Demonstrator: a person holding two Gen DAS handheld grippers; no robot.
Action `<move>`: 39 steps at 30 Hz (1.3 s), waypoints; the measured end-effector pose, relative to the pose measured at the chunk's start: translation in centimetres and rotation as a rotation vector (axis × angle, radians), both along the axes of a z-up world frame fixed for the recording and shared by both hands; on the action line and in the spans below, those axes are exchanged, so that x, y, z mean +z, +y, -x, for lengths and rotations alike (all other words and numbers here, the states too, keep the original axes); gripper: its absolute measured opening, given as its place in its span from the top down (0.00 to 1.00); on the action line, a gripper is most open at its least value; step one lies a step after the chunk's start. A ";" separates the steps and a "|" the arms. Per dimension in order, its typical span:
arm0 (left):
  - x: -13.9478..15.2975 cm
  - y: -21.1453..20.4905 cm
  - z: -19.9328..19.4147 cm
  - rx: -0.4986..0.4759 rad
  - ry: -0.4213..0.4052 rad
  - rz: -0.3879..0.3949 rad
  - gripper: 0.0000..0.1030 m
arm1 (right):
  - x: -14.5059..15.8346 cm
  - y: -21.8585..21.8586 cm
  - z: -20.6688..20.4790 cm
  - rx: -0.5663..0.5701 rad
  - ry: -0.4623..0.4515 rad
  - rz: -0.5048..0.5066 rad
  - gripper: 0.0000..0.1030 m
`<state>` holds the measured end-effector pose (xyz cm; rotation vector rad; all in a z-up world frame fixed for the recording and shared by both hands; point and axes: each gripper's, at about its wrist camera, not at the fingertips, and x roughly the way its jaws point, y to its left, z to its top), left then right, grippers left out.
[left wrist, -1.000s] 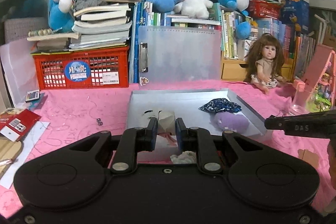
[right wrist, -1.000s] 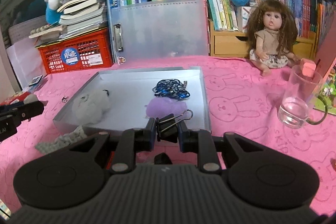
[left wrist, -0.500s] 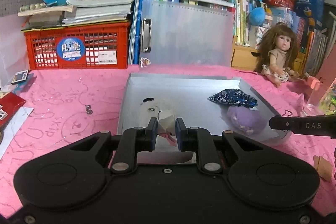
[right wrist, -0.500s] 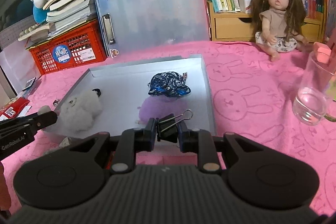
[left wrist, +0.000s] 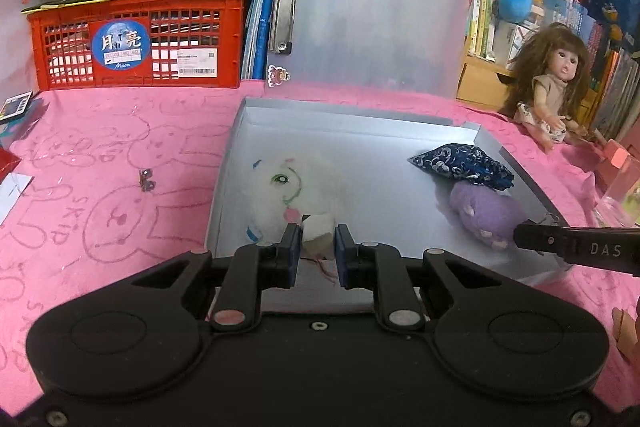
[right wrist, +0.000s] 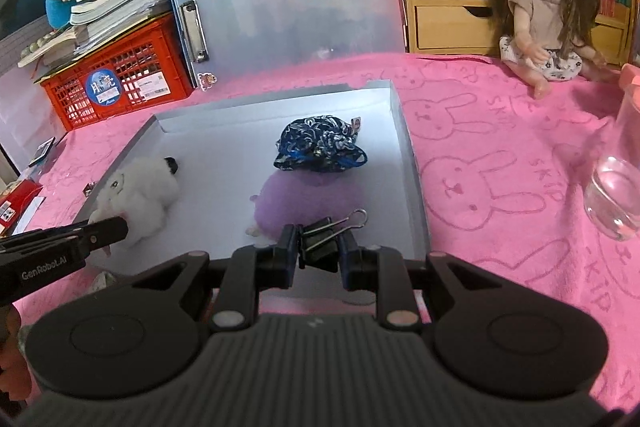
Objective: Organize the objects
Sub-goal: 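Carry the white cloth with left tool into the box while right tool carries the clip there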
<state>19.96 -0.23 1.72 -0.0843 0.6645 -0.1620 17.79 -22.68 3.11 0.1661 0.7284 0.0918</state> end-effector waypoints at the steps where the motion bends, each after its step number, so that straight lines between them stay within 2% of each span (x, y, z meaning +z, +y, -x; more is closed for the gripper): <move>1: 0.0 0.0 -0.3 0.001 0.003 -0.001 0.83 | 0.0 0.0 -0.2 -0.001 0.002 -0.002 0.75; 14: -0.3 -0.5 -3.7 0.018 0.031 -0.032 0.83 | 0.1 -1.1 -2.9 -0.018 0.035 -0.060 0.75; 20: -0.8 -0.5 -4.9 0.037 0.044 -0.042 0.83 | 0.1 -1.5 -4.1 -0.029 0.042 -0.050 0.75; 31: -1.5 -0.4 -6.1 0.056 0.063 -0.071 0.82 | -0.6 -2.5 -5.3 -0.045 0.059 -0.084 0.75; 39: -1.5 -0.6 -5.9 0.050 0.064 -0.088 0.81 | -0.9 -1.5 -4.2 -0.002 0.050 0.000 0.73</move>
